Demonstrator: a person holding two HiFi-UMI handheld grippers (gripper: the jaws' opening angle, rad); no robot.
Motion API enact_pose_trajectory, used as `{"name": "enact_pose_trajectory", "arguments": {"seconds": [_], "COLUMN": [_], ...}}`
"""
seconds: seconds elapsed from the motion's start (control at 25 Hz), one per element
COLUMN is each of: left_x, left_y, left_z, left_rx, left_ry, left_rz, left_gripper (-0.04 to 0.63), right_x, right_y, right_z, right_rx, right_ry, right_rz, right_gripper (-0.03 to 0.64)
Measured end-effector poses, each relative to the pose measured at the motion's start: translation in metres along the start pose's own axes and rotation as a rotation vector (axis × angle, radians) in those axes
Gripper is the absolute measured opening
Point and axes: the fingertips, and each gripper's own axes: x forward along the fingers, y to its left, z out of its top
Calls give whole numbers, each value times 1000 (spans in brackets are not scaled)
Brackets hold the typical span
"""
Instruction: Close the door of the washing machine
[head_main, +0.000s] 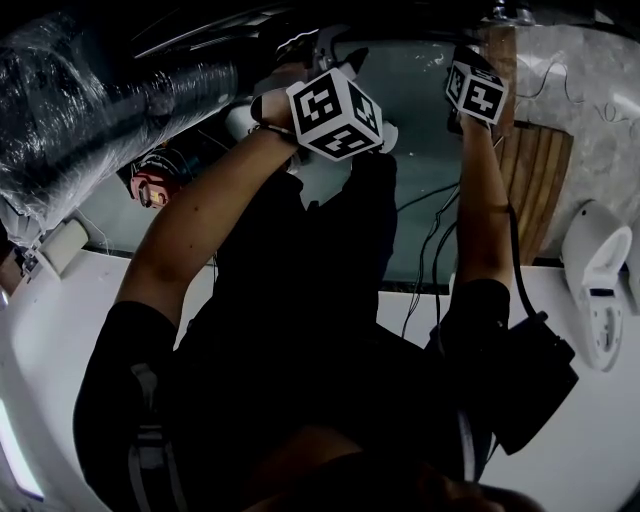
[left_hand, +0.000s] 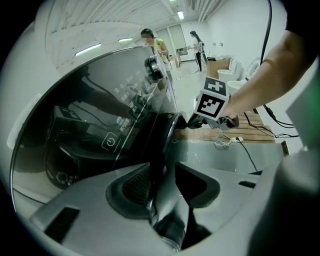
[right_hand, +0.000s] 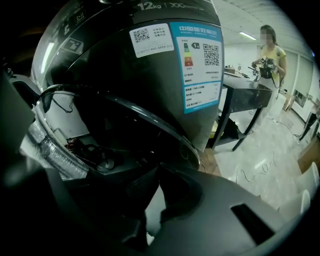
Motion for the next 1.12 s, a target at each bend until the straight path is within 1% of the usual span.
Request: {"name": "enact_pose_trajectory", "arguments": {"seconds": [0.08,0.24,0.32,0.4,0.56,0.68,0.76,0.88,0.96,1.04,1.12], "left_x": [0,2,3,3,4,6,3,-4,-13,-26,-38], "left_y": [0,3,4,4,4,10,11,7,7,8,9], "left_z": [3,3,3,3,-4,-8,-9,-18,-25,-28,-31], "left_rx": [-9,-44,-59,-58,-78,-79,-88,-104,-113,-135,-153], "left_ry": [-7,-19,-22,-25,-31,-25,-29,-16,-22,-52,-79], "left_rz": [4,11,13,12,-21,-27,-32,-53,-67,-79,-86], "left_gripper": [160,160,160,160,160,160,160,160,160,160,160], "right_x": [0,5,4,4,3,-4,-15,-38,-55,-74,-93], "right_y": [-4,-4,-3,-3,-1,8,15,27,34,39,43], "right_z": [0,5,5,5,0,4,3,1,7,14,24], "right_rx": [-3,25,9,-16,-36,-53,-76,-147,-143,-122,-125], "right_ry": [-19,-38,-41,-46,-35,-35,-30,-25,-46,-70,-80], "right_rz": [13,3,15,22,24,26,27,9,2,-5,-21], "right_gripper": [8,6,6,6,6,6,6,6,6,6,6]}}
